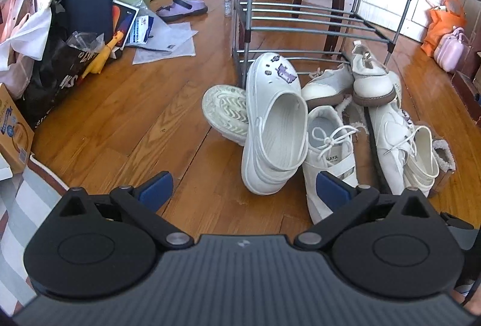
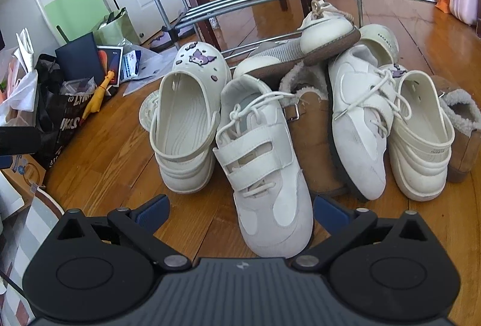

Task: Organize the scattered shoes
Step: 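Move the left tool toward the white clog with purple charms, then grasp the white clog's heel with the left tool and lift it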

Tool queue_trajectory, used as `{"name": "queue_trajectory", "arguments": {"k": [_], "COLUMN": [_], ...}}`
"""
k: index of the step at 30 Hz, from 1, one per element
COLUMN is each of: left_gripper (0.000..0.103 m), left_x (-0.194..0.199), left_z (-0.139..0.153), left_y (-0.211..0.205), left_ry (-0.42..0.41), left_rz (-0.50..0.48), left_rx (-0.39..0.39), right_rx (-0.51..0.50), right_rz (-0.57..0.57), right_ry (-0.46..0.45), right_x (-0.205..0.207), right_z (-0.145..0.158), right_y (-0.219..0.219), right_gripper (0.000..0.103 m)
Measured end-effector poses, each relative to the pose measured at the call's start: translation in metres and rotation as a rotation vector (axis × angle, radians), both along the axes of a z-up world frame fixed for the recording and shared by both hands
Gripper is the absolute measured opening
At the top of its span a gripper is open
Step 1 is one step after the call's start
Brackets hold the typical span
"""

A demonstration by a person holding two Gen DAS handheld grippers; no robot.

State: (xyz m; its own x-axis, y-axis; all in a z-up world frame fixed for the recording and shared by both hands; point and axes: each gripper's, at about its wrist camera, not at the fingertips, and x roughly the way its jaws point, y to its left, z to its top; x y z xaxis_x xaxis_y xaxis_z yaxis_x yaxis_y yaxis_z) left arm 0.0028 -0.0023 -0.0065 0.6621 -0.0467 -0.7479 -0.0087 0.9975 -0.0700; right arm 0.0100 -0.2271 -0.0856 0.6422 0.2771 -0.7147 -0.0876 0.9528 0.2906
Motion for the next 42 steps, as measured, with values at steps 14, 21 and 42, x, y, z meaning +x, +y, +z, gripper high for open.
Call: {"name": "queue_trajectory", "arguments": {"k": [14, 21, 42], "left_gripper": [0.103, 0.103, 0.103], "left_x": [0.001, 0.023, 0.175], "left_z": [-0.023, -0.038, -0.105], "left_y": [-0.003, 0.002, -0.061], "left_ry": [0.137, 0.132, -0.175], "left_rz": [-0.01, -0.005, -0.126], "left_rx": [-0.002, 0.017, 0.345], "right_rx": [0.041, 0.075, 0.152], "right_rz": [0.014, -0.002, -0.017], "right_ry": [0.072, 0.079, 0.065], "right_x": [0.001, 0.002, 0.004], "right_z": [-0.006, -0.009, -0.024], "right_y": [0.002, -0.005, -0.004], "right_gripper": [0.102, 0.102, 0.087]}}
